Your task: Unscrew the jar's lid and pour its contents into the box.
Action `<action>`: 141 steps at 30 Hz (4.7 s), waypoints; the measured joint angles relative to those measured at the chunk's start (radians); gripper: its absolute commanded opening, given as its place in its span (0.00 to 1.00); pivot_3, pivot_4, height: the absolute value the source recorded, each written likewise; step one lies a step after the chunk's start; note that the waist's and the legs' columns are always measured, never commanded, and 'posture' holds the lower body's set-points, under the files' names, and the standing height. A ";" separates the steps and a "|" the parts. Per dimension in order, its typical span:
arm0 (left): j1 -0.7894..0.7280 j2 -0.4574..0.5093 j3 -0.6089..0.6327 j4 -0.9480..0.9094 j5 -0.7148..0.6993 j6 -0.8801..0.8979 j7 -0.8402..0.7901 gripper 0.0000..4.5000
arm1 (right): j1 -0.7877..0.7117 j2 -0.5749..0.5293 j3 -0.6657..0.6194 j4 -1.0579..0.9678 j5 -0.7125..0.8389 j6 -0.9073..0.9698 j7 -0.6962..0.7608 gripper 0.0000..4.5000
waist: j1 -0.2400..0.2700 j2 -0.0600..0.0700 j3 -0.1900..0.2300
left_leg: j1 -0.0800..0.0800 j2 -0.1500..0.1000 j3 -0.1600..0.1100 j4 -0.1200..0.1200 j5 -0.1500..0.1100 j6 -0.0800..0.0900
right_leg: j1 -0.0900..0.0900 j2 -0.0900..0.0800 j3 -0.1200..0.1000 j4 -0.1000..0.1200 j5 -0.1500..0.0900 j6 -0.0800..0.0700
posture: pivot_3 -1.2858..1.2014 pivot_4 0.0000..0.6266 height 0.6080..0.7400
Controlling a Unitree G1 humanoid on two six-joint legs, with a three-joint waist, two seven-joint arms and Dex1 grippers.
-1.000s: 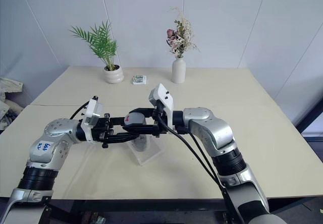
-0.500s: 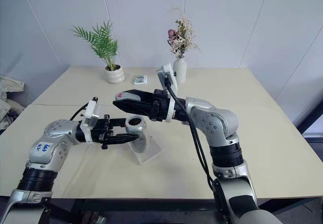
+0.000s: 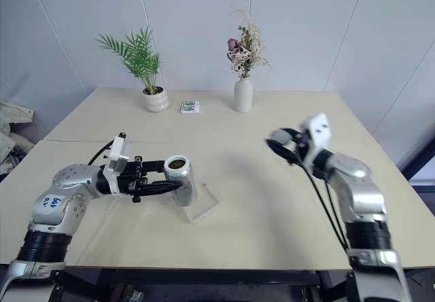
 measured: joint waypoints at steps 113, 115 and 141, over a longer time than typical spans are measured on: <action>-0.720 0.113 -0.778 0.537 1.671 -1.333 1.179 0.52 | 0.078 -0.043 0.042 -0.335 0.227 0.066 0.278 0.99 | 0.016 -0.003 0.003 | -0.004 -0.003 0.022 0.020 -0.007 0.012 | -0.001 0.001 0.028 -0.004 0.010 0.019 | 0.52 0.24 1.00; -0.722 0.111 -0.770 0.536 1.670 -1.342 1.199 0.52 | 0.074 -0.043 0.042 -0.332 0.227 0.066 0.278 0.99 | 0.013 -0.003 0.003 | -0.003 -0.003 0.022 0.020 -0.007 0.012 | -0.001 0.001 0.028 -0.003 0.010 0.019 | 0.52 0.24 1.00; -0.083 0.026 -0.041 0.065 0.116 -0.128 0.568 0.52 | 0.098 -0.088 0.064 -0.391 0.219 0.103 0.305 0.99 | 0.000 -0.002 0.002 | 0.004 -0.002 0.021 0.028 -0.006 0.011 | 0.004 0.002 0.029 0.010 0.009 0.016 | 0.52 0.24 1.00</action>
